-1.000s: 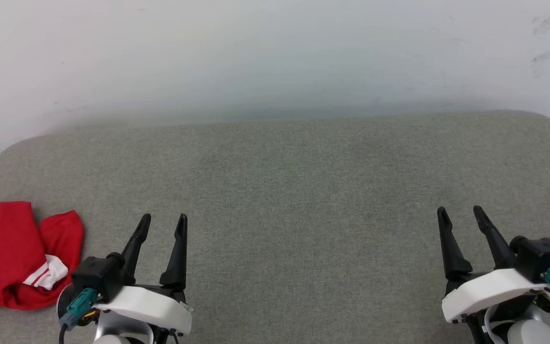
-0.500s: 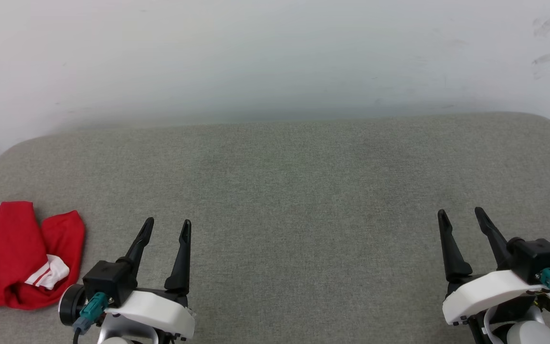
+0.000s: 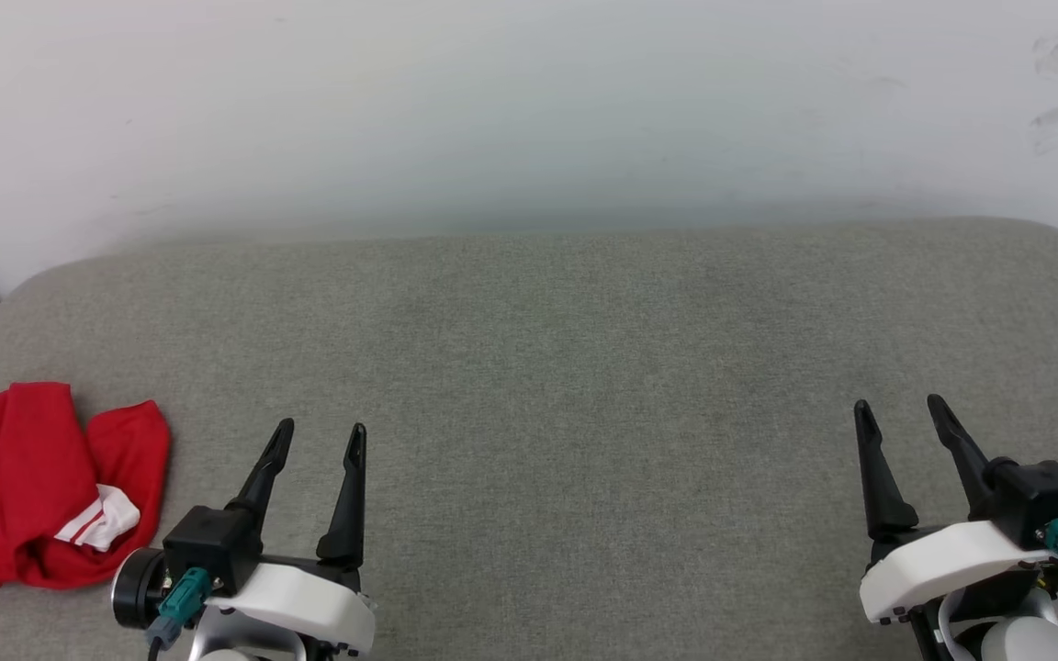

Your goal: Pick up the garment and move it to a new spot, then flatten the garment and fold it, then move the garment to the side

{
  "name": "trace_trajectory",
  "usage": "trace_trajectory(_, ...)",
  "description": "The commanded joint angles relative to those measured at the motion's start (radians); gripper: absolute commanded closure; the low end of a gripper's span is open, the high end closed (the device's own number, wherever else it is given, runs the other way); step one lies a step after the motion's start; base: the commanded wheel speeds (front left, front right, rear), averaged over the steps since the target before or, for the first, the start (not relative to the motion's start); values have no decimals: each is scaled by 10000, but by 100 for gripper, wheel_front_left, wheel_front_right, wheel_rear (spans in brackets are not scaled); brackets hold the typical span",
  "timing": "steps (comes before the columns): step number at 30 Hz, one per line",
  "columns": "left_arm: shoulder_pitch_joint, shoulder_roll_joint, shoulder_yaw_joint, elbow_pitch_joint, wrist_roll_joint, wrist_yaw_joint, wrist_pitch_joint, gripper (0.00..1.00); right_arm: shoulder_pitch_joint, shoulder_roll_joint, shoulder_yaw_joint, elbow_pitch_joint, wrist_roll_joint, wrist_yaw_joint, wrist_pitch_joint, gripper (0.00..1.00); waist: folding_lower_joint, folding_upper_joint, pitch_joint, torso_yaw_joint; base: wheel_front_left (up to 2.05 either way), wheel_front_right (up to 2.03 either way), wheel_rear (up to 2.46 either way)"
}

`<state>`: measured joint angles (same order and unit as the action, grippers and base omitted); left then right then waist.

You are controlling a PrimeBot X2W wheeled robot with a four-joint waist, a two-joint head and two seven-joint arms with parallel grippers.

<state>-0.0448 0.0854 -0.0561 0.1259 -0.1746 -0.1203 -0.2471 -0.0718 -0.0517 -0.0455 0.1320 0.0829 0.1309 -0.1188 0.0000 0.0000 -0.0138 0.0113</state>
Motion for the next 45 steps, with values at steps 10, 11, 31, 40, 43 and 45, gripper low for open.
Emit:
trace_trajectory(10, -100, -91, 235, 87, 501, -76, -187, 0, 37, 22, 205, -263, -508, -3, -98, 0, 0, 0, 2, 692, 0, 0, 0)
trace_trajectory(11, -122, -102, 269, 104, 477, -76, -185, 0, 45, 22, 270, -317, -479, -3, -87, 0, 0, 0, 4, 815, 0, 0, 0)
trace_trajectory(31, -34, -125, 1620, 297, 664, -6, -185, 0, -38, 18, 1267, -858, -297, -5, 172, 0, 0, 0, 94, 4252, 0, 0, 0)
trace_trajectory(40, 62, -7, 2027, 303, 832, -26, -185, 0, -199, 15, 1564, -915, -284, -5, 141, 0, 0, 0, 277, 4960, 0, 0, 0)
trace_trajectory(43, 1, -43, 2104, 365, 813, -25, -185, 0, -255, 17, 1600, -964, -351, -5, 186, 0, 0, 0, 360, 5026, 0, 0, 0)
trace_trajectory(45, -89, -75, 2125, 374, 806, -30, -185, 0, -307, 15, 1545, -1000, -429, -5, 217, 0, 0, 0, 445, 5036, 0, 0, 0)
